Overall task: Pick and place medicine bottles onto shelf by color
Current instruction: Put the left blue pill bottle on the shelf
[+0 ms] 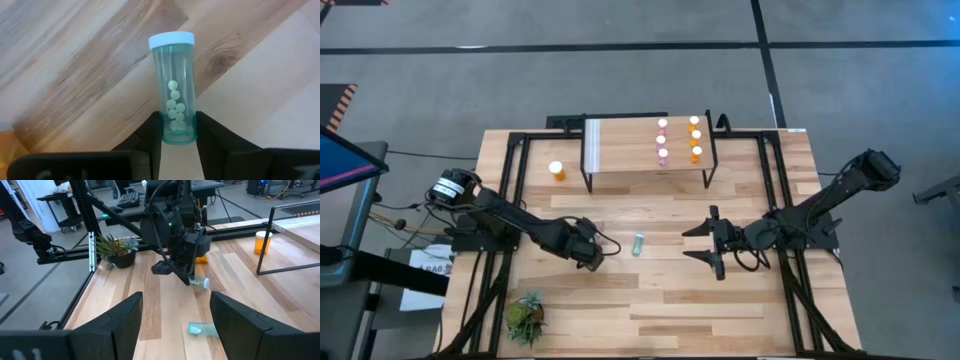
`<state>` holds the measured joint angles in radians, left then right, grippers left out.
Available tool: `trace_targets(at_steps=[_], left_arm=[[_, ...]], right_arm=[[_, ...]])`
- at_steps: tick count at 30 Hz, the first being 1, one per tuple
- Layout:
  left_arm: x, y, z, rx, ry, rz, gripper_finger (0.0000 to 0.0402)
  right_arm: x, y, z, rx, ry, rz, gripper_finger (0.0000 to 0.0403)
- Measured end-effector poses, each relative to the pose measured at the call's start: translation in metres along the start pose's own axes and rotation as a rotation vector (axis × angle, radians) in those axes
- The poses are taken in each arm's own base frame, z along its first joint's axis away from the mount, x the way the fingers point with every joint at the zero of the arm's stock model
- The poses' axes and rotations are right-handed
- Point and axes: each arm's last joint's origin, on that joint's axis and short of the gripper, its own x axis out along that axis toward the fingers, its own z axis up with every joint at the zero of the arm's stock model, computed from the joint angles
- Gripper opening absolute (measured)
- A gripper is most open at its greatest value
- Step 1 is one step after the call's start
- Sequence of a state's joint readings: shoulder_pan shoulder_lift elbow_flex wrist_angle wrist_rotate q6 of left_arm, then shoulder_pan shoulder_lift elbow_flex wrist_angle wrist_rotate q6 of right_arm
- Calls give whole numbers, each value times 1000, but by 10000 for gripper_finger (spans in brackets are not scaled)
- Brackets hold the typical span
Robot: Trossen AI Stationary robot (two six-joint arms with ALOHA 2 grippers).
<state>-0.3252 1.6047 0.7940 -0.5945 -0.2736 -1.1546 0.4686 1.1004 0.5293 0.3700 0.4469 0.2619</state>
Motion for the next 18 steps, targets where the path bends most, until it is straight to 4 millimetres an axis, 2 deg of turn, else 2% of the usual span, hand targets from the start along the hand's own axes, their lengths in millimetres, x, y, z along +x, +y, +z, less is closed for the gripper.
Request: trace_targets(at_steps=[12, 18], left_arm=[[-18, -33, 5, 376, -164, -175, 81], [-27, -54, 15, 535, -374, -332, 82]], right_arm=[[-6, 1, 9, -25, -58, 18, 255], [-4, -4, 12, -23, -75, -3, 255]])
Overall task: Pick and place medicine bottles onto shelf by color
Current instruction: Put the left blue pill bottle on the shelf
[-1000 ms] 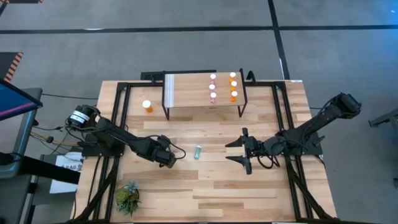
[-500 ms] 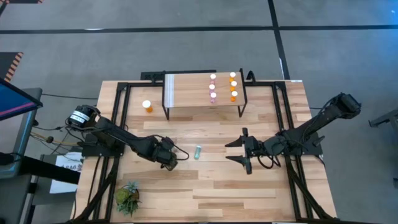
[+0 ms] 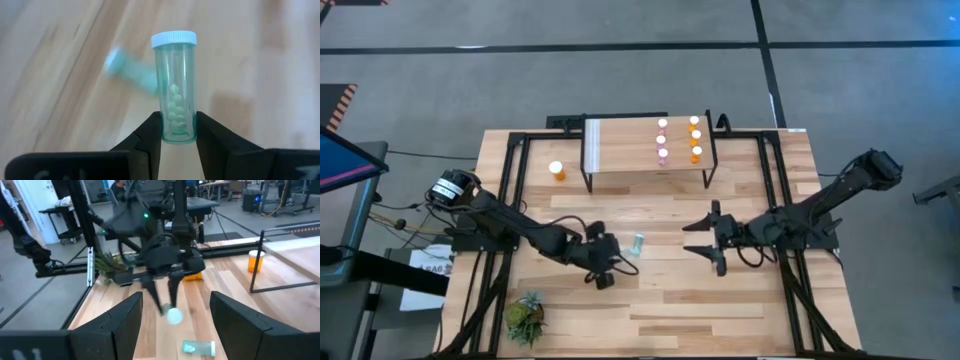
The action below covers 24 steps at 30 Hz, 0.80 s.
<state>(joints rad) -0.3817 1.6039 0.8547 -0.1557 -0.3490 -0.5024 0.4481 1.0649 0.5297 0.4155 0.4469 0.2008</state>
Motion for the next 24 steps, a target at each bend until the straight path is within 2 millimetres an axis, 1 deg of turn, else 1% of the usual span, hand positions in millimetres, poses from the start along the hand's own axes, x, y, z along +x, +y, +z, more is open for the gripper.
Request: trace_targets(at_steps=[6, 9, 12, 19, 24], left_arm=[[-4, -12, 28, 164, -282, -108, 82], [-8, -12, 43, 208, -432, -124, 82], [-11, -9, 56, 230, -543, -127, 82], [-12, 8, 76, 240, -668, -195, 83], [-15, 17, 86, 226, -751, -245, 83]], right_arm=[[1, 0, 5, -28, -43, 2, 255], [0, 0, 8, -56, -80, 6, 255], [0, 1, 12, -76, -112, 9, 255], [0, 1, 12, -78, -116, 9, 255], [0, -1, 18, -68, -174, 4, 255]])
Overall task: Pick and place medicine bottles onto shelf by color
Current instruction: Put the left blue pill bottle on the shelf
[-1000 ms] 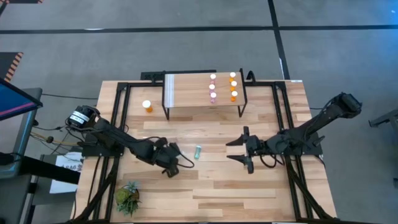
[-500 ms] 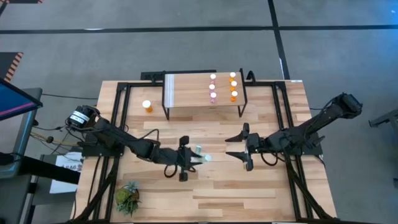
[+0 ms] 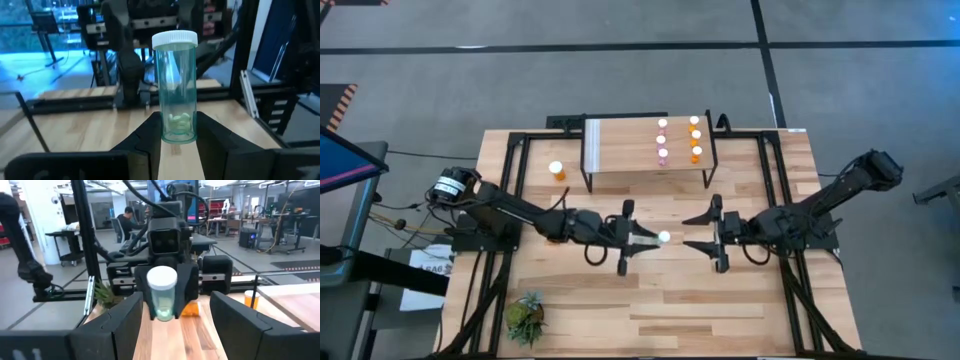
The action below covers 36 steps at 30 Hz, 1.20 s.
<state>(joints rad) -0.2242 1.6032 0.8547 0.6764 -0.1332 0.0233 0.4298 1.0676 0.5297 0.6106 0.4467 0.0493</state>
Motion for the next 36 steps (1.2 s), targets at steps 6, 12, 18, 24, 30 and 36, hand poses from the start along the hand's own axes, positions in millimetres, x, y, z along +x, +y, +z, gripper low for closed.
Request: trace_targets(at_steps=[6, 12, 18, 24, 30, 36], left_arm=[[0, 2, 3, 40, -35, 3, 83], [0, 9, 9, 79, -89, 25, 83], [1, 8, 6, 32, -64, 1, 83], [0, 1, 1, 21, -6, -20, 83], [0, 0, 1, 15, -5, -18, 83], [0, 0, 0, 14, -3, -18, 83]], right_arm=[[2, -6, 2, 5, -14, -29, 255], [4, -12, 12, -8, -115, -50, 255], [6, -8, 6, -16, -82, -9, 255], [9, -3, -5, 12, -17, 19, 255], [12, -4, -7, 75, -15, 10, 255], [13, -5, -6, 80, -21, 8, 255]])
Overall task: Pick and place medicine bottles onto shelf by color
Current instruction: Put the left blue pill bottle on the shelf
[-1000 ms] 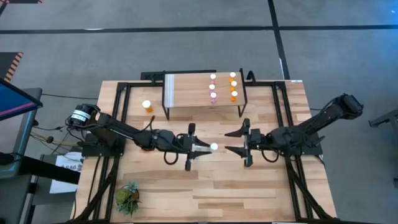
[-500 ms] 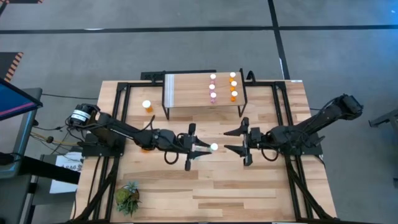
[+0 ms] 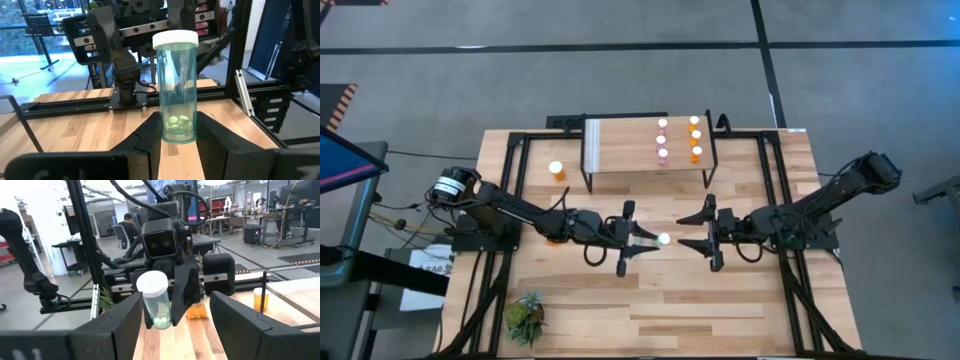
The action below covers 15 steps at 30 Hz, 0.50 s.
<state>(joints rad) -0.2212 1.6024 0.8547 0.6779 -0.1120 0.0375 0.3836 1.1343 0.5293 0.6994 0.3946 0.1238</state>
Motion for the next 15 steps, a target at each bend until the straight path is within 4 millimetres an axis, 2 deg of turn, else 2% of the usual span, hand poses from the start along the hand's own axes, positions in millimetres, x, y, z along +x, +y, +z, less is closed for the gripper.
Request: trace_targets(at_steps=[15], left_arm=[[0, 0, -1, -18, 15, -1, 83]], right_arm=[[0, 0, -1, -6, 6, 0, 256]])
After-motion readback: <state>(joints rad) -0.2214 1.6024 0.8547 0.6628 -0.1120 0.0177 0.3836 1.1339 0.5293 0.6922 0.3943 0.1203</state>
